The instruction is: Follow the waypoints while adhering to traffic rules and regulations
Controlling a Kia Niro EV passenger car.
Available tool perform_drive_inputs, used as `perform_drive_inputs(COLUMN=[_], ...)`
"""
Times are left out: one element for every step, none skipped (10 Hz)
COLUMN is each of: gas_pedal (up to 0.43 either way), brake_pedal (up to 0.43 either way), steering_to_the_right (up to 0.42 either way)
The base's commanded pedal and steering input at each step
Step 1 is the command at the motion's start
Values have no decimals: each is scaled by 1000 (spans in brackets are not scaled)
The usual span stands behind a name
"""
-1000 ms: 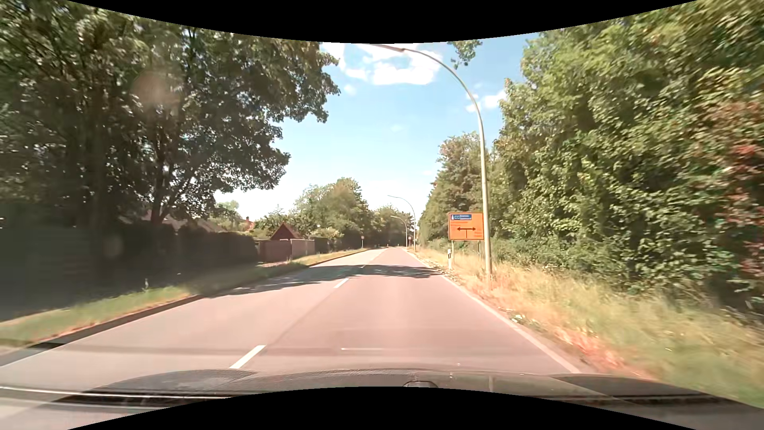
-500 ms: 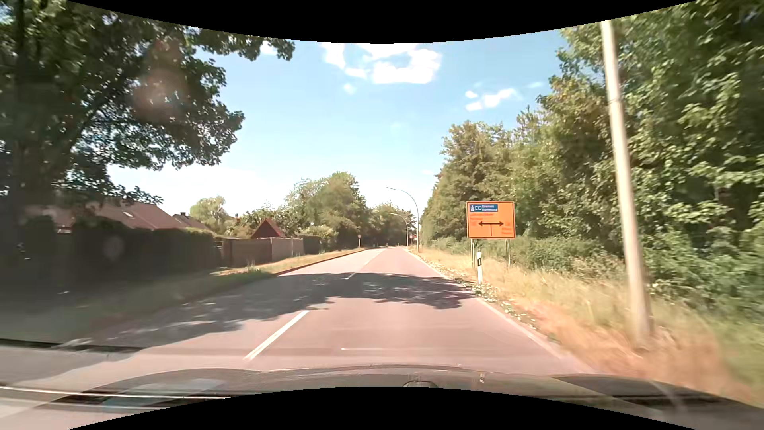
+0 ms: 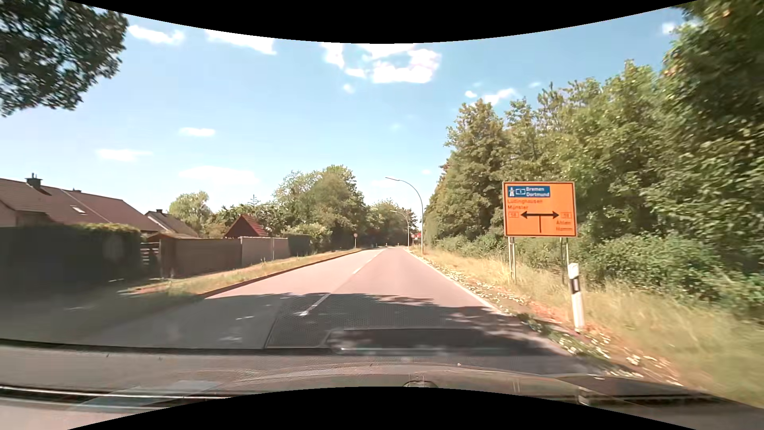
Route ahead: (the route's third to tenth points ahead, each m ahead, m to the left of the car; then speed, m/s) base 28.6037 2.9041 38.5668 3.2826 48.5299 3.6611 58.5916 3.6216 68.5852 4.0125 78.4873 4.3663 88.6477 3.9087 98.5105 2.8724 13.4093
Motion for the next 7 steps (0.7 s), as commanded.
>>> perform_drive_inputs(gas_pedal=[177, 177, 177, 177, 177, 177, 177], brake_pedal=[0, 0, 0, 0, 0, 0, 0], steering_to_the_right=[-1, -1, -1, -1, -1, -1, -1])
